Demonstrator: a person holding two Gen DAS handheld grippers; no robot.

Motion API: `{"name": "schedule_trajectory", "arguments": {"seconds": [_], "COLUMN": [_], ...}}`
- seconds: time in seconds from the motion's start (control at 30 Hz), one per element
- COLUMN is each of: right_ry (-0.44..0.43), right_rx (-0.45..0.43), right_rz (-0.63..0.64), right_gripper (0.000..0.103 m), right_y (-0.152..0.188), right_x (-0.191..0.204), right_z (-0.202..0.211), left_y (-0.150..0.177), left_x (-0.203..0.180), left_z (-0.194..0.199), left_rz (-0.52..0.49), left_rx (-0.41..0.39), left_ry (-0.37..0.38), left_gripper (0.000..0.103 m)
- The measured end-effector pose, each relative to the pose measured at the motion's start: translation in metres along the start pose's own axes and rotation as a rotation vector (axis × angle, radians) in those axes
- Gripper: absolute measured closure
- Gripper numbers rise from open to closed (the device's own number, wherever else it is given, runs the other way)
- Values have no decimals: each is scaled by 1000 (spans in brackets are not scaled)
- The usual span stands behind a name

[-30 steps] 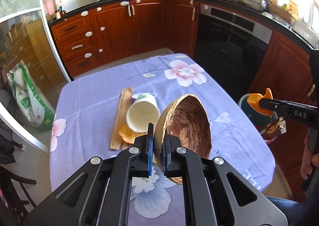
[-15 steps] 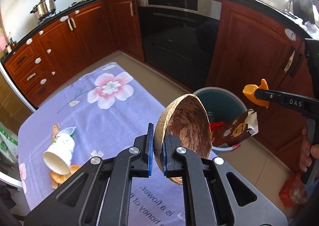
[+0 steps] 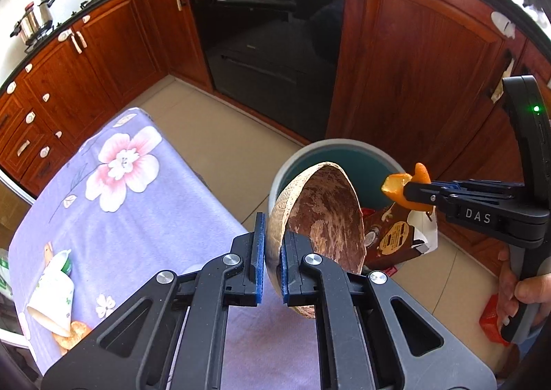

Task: Collect trash
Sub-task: 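Carry the coconut shell and orange peel over the bin, then open both tools to drop the shell and peel into the bin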

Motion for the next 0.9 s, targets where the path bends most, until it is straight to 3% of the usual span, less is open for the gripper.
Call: {"name": "schedule_trajectory", "arguments": {"seconds": [0.17, 0.4, 0.47, 0.57, 0.7, 0.9], "right_ry": [-3, -14, -19, -12, -3, 1], "right_rx": [17, 4, 5, -12, -23, -26], "right_rz": [-5, -36, -40, -47, -54, -65], "right_gripper": [86, 53, 53, 36, 29, 29], "right_y": [-7, -12, -14, -15, -18, -23], "right_x": [-10, -20, -21, -22, -24, -29], "right_z": [-12, -15, -15, -11, -8, -6], "left_y": [-6, -10, -10, -11, -11, -11], "left_x": [-8, -13, -14, -19, -23, -23], "left_z": [-19, -35, -39, -46, -55, -69], "left_rz": [-12, -14, -17, -24, -38, -52], "left_rx": [29, 56, 62, 72, 85, 104], "left_ry": [5, 10, 13, 18, 24, 26], "left_gripper": [95, 95, 95, 95, 95, 95]}}
Point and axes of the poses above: each gripper's, at about its wrist camera, not at the fingertips, and z roughly against the way its jaws point, x to its left, y to its underside, the point moved 2 cm from there along -z, roughly the way its jaws point, and after that the axes turned 6 degrees about x, right-handed, at the moved point
